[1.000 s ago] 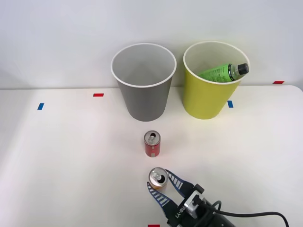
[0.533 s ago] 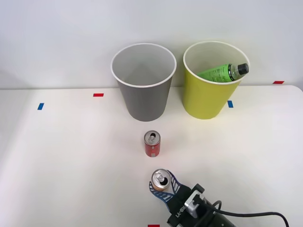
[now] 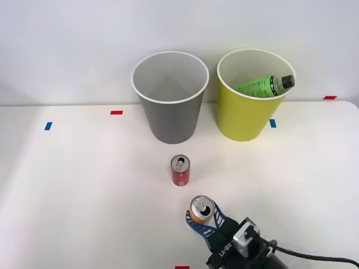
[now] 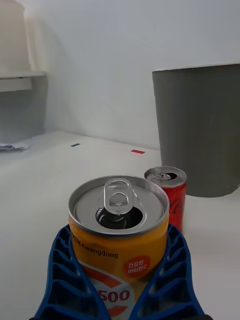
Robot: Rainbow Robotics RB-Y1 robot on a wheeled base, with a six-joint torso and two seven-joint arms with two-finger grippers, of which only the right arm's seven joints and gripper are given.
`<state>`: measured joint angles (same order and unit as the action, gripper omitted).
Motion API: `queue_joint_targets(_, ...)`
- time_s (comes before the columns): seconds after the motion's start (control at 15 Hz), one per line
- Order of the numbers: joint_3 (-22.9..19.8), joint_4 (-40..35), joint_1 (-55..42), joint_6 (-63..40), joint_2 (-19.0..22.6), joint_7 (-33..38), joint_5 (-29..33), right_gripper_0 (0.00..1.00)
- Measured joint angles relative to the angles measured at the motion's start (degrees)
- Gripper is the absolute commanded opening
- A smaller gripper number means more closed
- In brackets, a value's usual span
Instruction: Put cans in the gray bin, plastic bottles in the light green bin
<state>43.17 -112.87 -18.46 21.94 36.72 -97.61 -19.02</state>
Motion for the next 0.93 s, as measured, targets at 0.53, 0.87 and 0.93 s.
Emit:
queue_joint_targets(0.53,-7.53,-12.34,4.08,-10.55,-2.05,7.79,-3.23,0.0)
queue_joint_targets(0.87,-10.1,-12.54,16.67,-14.78,-4.98,14.27,-3.77,0.0)
queue_joint_targets(0.93,-11.37,-12.57,19.42,-16.9,-5.29,14.57,-3.85,0.0)
